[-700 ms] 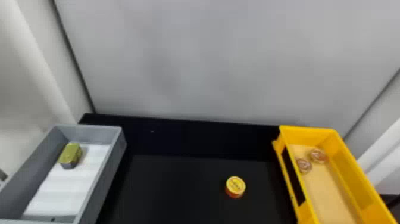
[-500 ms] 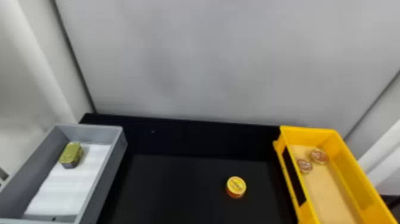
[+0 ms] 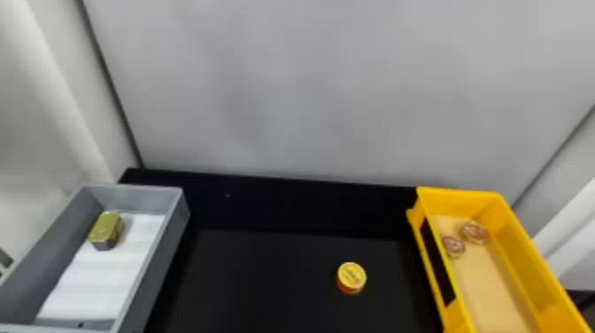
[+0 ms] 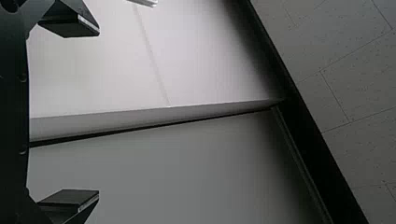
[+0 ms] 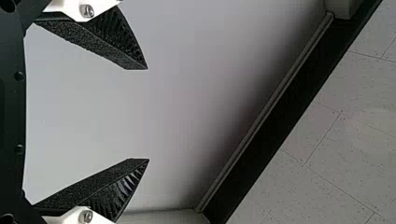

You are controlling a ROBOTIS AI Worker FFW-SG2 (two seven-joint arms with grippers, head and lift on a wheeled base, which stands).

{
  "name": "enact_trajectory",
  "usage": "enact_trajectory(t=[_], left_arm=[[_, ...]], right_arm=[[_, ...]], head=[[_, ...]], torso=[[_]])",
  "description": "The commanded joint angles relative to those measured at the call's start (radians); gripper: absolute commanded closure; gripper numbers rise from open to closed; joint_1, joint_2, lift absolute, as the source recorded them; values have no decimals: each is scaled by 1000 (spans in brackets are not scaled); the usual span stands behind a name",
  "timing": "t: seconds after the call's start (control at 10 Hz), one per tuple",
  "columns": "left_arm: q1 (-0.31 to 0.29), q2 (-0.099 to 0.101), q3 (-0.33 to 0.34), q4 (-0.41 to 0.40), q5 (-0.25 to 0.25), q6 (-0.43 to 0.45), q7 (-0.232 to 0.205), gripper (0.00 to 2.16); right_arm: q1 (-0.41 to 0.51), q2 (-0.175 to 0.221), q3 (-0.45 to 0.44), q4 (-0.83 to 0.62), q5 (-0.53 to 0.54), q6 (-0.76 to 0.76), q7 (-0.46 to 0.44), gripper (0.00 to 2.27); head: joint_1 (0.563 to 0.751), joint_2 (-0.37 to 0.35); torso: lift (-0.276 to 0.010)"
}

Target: Pick up the round yellow can and place it in the yellow rectangular box

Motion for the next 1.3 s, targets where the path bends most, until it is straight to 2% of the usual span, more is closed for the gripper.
enact_trajectory(t=[0.0, 0.1, 0.3, 0.5, 0.7, 0.8, 0.9, 1.0, 1.2], left_arm=[[-4, 0, -4, 0, 0, -1, 0, 65], [-1, 0, -1, 0, 0, -1, 0, 65], [-2, -1, -2, 0, 0, -1, 0, 65], [-4, -1, -4, 0, -2, 0, 0, 65], [-8, -6, -13, 0, -3, 3, 0, 64], [-8, -8, -12, 0, -3, 5, 0, 64], [-8, -9, -13, 0, -3, 5, 0, 64], [-13, -11, -16, 0, -3, 8, -2, 64], [-13, -12, -19, 3, -3, 8, -2, 64]], right_arm=[[-4, 2, 7, 1, -16, 36, 0, 64], [-4, 5, 8, 0, -42, 82, -9, 64], [-5, 32, 19, 0, -122, 266, -42, 62], [-34, 91, 23, 1, -179, 583, -48, 64], [-99, 110, 25, 49, -191, 898, 69, 62], [-102, 110, 23, 103, -194, 978, 164, 62], [-96, 110, 16, 155, -223, 1033, 219, 62], [-70, 110, -7, 222, -302, 1058, 250, 62], [-19, 112, -27, 344, -437, 1042, 248, 64]], head=[[694, -78], [694, -78], [694, -78], [694, -78], [694, -78], [694, -78], [694, -78], [694, -78], [694, -78]], torso=[[-8], [-8], [-8], [-8], [-8], [-8], [-8], [-8], [-8]])
